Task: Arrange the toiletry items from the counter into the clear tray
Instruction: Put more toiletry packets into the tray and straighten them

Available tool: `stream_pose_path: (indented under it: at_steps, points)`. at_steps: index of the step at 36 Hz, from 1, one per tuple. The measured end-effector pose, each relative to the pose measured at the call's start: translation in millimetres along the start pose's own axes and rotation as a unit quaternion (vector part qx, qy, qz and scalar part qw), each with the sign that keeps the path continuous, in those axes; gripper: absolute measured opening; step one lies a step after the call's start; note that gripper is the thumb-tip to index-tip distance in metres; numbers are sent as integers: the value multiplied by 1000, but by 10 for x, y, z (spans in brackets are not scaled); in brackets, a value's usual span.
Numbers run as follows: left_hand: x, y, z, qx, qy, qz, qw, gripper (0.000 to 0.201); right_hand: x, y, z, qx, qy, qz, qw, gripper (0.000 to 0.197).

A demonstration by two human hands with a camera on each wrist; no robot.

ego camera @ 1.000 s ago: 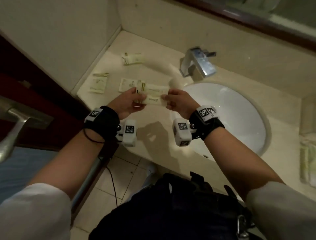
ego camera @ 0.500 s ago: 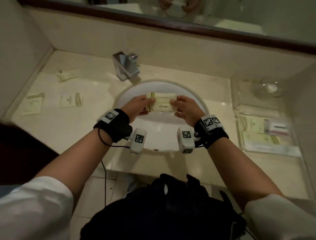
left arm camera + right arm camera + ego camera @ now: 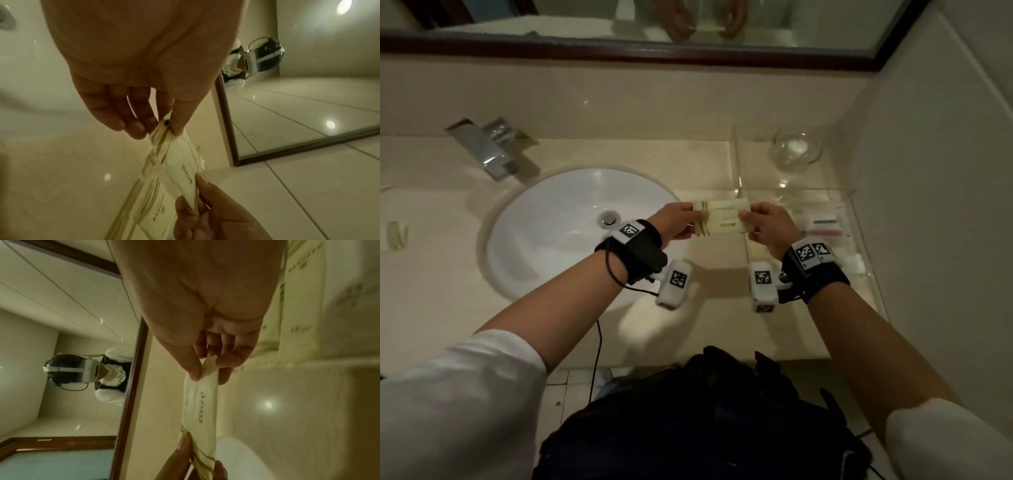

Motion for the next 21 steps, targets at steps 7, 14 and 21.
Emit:
stream_pose_path:
  at_steps: [7,14,21]
  points:
    - [631,-373,-85,10,-61,9,998,15,-711,-147,-74,8,-13,-61,998,12]
    - [917,-592,-99,30,-152,-4,988,23,-1118,-280,-121,-8,71,-106,992,13]
    - [1026,-785,-32,41,-252,-21,967,45,-1255,-419,-105,-5,167,-161,973,15]
Point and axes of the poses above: each hand's wrist, its own y-axis away from the middle knuckle, its own x-axis out of the palm, z = x × y, the point moved 3 cm from there along -y, towards the middle knuckle, and after that the axes turned 15 degrees about x, right-handed, at the moved point
